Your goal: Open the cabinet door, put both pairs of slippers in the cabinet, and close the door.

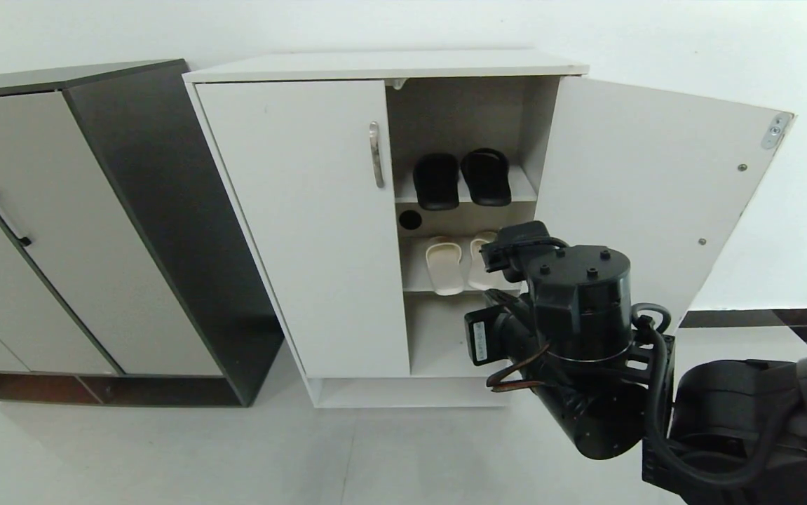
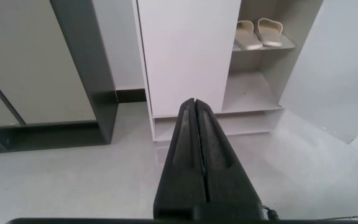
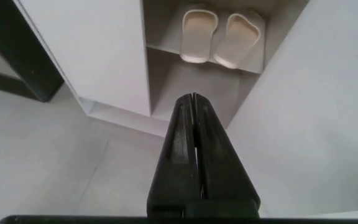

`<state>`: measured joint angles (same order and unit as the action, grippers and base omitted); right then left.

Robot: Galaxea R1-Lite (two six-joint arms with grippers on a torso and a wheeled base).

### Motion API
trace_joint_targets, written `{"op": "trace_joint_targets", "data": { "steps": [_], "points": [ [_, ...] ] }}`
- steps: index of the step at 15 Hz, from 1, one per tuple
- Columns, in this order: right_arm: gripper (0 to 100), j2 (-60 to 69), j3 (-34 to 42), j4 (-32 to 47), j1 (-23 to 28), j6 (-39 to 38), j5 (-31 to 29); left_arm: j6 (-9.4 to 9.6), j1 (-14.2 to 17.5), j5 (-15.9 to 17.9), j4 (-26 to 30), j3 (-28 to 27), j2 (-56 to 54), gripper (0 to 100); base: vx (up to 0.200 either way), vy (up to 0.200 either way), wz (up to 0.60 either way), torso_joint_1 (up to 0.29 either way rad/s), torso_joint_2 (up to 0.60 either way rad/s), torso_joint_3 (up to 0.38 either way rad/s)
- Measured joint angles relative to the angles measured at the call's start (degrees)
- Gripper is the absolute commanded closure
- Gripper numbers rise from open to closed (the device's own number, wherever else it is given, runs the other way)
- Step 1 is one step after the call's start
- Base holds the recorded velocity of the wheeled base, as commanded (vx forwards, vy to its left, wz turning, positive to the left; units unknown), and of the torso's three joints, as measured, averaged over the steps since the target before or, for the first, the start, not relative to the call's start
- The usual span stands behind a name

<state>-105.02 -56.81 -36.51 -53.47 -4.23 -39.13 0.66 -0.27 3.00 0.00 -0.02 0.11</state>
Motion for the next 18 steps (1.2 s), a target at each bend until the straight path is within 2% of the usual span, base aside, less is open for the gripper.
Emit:
{"op": "trace_joint_targets", "data": {
  "steps": [9, 18],
  "points": [
    [100, -0.13, 0.04, 0.13, 0.02, 0.02, -0.06, 0.00, 0.00, -0.02, 0.07, 0.02, 0.00, 100, 0.000, 0.000, 0.00, 0.092, -0.47, -0.348],
    [100, -0.13, 0.04, 0.24, 0.05, 0.00, -0.06, 0.12, 0.00, 0.00, 0.11, 0.02, 0.00, 100, 0.000, 0.000, 0.00, 0.173, -0.48, -0.314]
  ]
}}
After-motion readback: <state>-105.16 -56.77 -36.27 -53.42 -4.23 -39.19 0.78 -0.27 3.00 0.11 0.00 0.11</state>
